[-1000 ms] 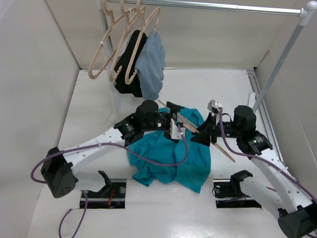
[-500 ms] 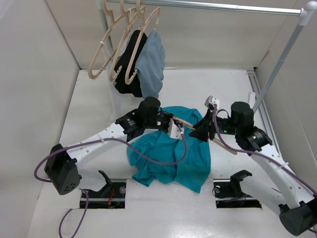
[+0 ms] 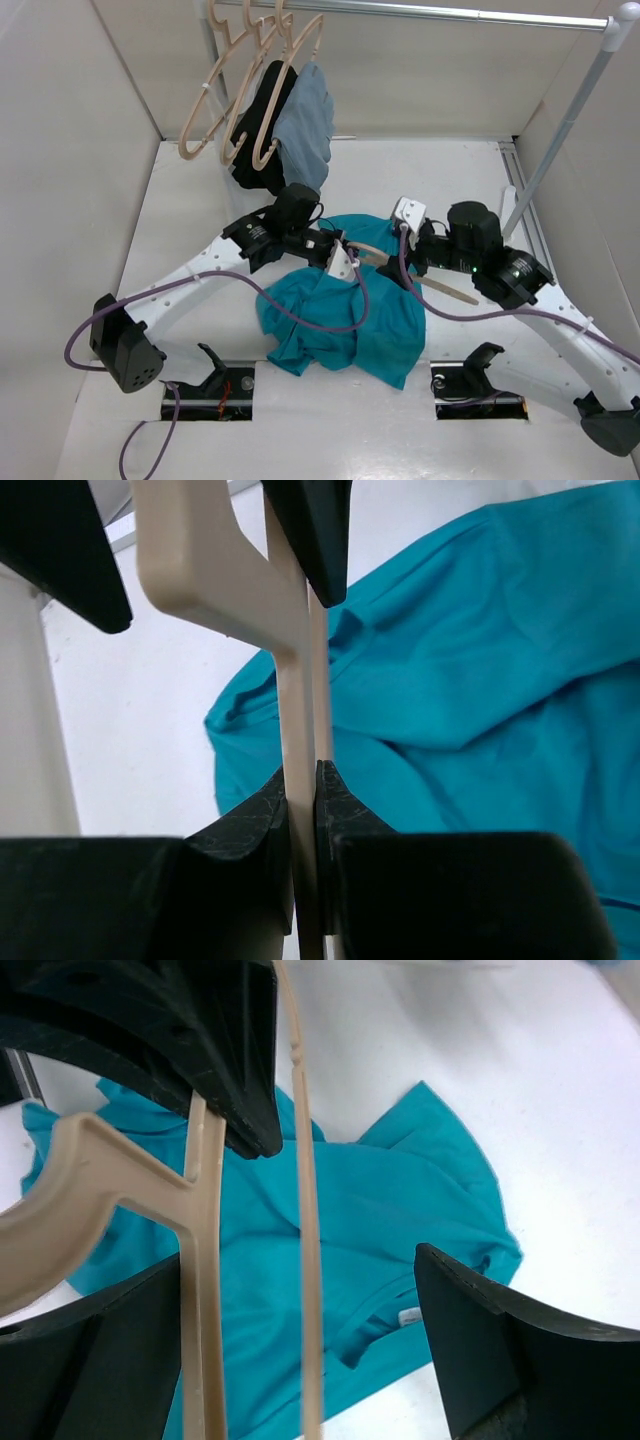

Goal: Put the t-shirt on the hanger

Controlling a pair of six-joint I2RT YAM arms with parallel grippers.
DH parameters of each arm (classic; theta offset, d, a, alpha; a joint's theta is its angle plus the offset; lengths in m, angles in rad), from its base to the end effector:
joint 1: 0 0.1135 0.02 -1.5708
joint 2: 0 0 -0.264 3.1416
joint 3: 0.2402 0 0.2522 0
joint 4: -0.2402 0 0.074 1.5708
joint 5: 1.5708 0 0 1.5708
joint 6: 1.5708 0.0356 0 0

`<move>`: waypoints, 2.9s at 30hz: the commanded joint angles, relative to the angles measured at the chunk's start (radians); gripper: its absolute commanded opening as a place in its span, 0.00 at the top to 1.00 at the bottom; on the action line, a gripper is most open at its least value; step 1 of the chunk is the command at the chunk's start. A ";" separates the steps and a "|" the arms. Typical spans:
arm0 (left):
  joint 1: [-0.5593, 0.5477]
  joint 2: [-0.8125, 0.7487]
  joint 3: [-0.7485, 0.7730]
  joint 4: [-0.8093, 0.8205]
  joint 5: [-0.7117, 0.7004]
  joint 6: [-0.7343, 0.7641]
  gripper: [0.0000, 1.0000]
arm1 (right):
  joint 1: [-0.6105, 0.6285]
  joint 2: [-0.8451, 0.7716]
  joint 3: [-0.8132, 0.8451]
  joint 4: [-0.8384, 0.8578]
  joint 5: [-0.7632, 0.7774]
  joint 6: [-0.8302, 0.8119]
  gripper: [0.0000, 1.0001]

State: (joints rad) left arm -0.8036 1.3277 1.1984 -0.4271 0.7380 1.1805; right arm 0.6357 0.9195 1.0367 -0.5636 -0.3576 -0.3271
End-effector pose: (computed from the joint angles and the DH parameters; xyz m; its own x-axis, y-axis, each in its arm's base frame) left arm 0.1857 -0.2270 0.3447 0.7198 0.2392 -0.6517 0.6925 -0.3127 0.6501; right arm 0.1479 0.1246 0.3653 -0.0686 -0.4247 -0.9027 -0.8789 0.4539 -0.1467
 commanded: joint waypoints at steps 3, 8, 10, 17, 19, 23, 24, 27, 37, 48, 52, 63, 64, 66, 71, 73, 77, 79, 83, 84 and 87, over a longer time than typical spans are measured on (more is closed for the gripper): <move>0.010 -0.015 0.092 -0.102 0.204 -0.039 1.00 | 0.067 -0.086 -0.052 0.134 0.071 -0.121 0.12; 0.020 0.005 0.119 -0.127 0.267 -0.082 1.00 | 0.067 -0.174 -0.108 0.212 0.029 -0.141 0.13; 0.020 0.005 0.119 -0.127 0.267 -0.091 1.00 | 0.067 -0.211 -0.119 0.212 0.029 -0.141 0.12; 0.020 0.015 0.119 -0.107 0.291 -0.136 1.00 | 0.067 -0.226 -0.153 0.298 -0.061 -0.109 0.12; 0.029 0.015 0.128 -0.107 0.301 -0.148 1.00 | 0.067 -0.179 -0.153 0.324 -0.096 -0.096 0.14; 0.029 0.024 0.138 -0.098 0.310 -0.168 1.00 | 0.076 -0.130 -0.141 0.383 -0.135 -0.078 0.19; 0.029 0.024 0.138 -0.098 0.310 -0.168 1.00 | 0.087 -0.120 -0.141 0.383 -0.124 -0.078 0.20; 0.040 0.024 0.138 -0.056 0.319 -0.219 1.00 | 0.098 -0.120 -0.141 0.404 -0.092 -0.060 0.24; 0.040 0.033 0.128 0.040 0.339 -0.303 1.00 | 0.098 -0.090 -0.193 0.545 -0.046 0.063 1.00; 0.040 0.002 0.070 0.198 0.184 -0.434 1.00 | 0.098 -0.154 -0.188 0.418 0.187 0.187 1.00; 0.040 0.002 0.082 0.152 0.224 -0.433 1.00 | 0.098 -0.156 -0.165 0.335 0.264 0.171 0.56; 0.040 0.002 0.064 0.152 0.198 -0.424 1.00 | 0.098 -0.141 0.028 -0.047 0.214 0.039 0.08; 0.040 0.002 0.064 0.152 0.198 -0.415 1.00 | 0.098 -0.140 0.040 -0.103 0.191 0.039 0.08; 0.049 0.002 0.064 0.143 0.189 -0.415 1.00 | 0.098 -0.117 0.072 -0.159 0.190 0.051 0.11; 0.049 0.002 0.064 0.093 0.189 -0.345 1.00 | 0.098 -0.128 0.108 -0.263 0.203 0.071 0.16; 0.049 0.002 0.064 0.093 0.189 -0.344 1.00 | 0.098 -0.139 0.117 -0.272 0.203 0.071 0.20; 0.049 0.002 0.075 0.056 0.198 -0.279 1.00 | 0.098 -0.139 0.126 -0.272 0.223 0.071 0.36; 0.049 0.002 0.075 0.042 0.198 -0.269 1.00 | 0.098 -0.139 0.135 -0.263 0.209 0.071 0.48; 0.049 0.002 0.075 0.042 0.198 -0.269 1.00 | 0.098 -0.130 0.135 -0.231 0.174 0.051 0.83; 0.049 0.002 0.075 0.042 0.198 -0.269 1.00 | 0.098 -0.116 0.126 -0.231 0.160 0.051 0.98; 0.049 0.002 0.064 0.054 0.198 -0.269 1.00 | 0.098 -0.105 0.100 -0.176 0.151 0.062 1.00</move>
State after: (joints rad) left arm -0.7509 1.3712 1.2652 -0.3862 0.9073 0.9005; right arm 0.7368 0.8013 1.1286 -0.8383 -0.2031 -0.2852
